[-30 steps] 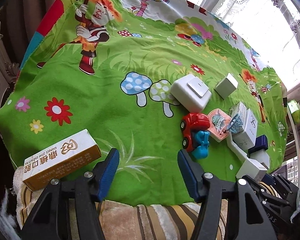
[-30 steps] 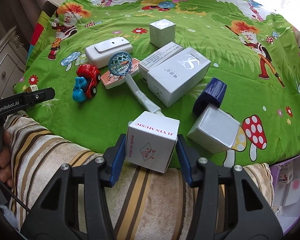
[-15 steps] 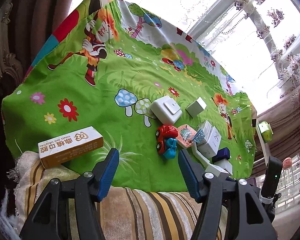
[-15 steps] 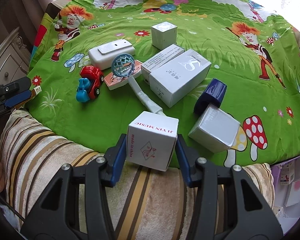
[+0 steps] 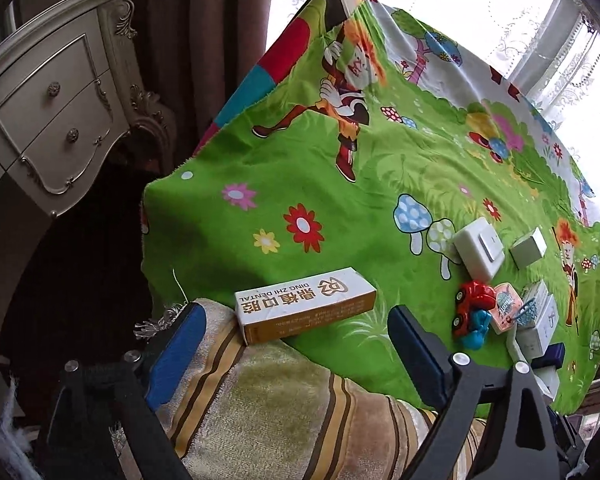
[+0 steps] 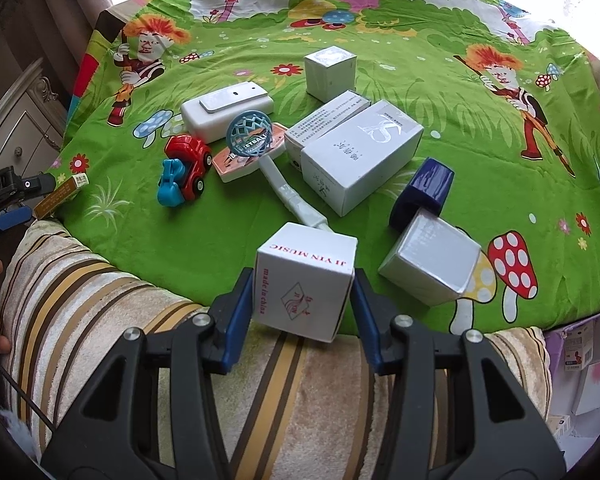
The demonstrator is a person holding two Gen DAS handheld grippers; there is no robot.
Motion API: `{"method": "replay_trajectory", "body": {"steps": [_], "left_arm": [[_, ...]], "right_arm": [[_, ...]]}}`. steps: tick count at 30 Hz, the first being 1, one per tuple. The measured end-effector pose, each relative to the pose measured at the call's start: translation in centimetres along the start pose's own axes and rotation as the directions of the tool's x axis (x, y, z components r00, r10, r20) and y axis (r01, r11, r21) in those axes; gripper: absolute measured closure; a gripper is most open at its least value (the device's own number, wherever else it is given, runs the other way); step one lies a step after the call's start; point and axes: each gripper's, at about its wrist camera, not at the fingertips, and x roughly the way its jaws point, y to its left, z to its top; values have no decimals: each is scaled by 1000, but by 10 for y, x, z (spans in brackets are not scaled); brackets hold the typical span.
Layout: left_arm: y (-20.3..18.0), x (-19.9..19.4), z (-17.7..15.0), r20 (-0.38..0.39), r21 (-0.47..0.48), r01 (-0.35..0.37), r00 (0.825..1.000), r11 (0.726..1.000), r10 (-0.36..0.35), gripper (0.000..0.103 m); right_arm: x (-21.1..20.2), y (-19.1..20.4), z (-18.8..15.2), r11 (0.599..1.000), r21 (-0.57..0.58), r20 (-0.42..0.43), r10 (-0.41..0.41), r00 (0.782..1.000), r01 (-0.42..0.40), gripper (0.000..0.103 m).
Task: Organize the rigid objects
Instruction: 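Carry the dental box and JIYIN MUSIC box over to the purple box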
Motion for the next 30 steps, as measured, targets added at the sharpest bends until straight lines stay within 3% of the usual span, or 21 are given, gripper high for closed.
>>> {"method": "replay_trajectory", "body": {"steps": [7, 12, 13, 16, 22, 30], "left_arm": [[-12, 21, 16, -77, -101, -68, 995, 993, 60, 2], [-18, 37, 20, -109, -90, -155, 983, 984, 145, 2], [-20, 39, 20, -114, -78, -160, 982, 984, 151, 3], [-21, 40, 17, -117, -60, -178, 978, 982, 170, 18], [-28, 24, 7, -85, -31, -139, 987, 990, 136, 18], [-77, -19, -20, 4, 107, 23, 1000, 994, -23, 18]], "right_arm": [[-2, -2, 0, 1000, 7, 12, 17, 1000, -17, 51], [-6, -3, 0, 999, 9, 25, 31, 999, -31, 51], [-6, -3, 0, 999, 9, 28, 34, 999, -34, 51], [-9, -5, 0, 999, 15, 39, 42, 998, -43, 51], [-19, -7, -2, 998, 21, 67, 51, 996, -52, 51], [-43, -12, -8, 999, 25, 121, 36, 992, -40, 51]]}}
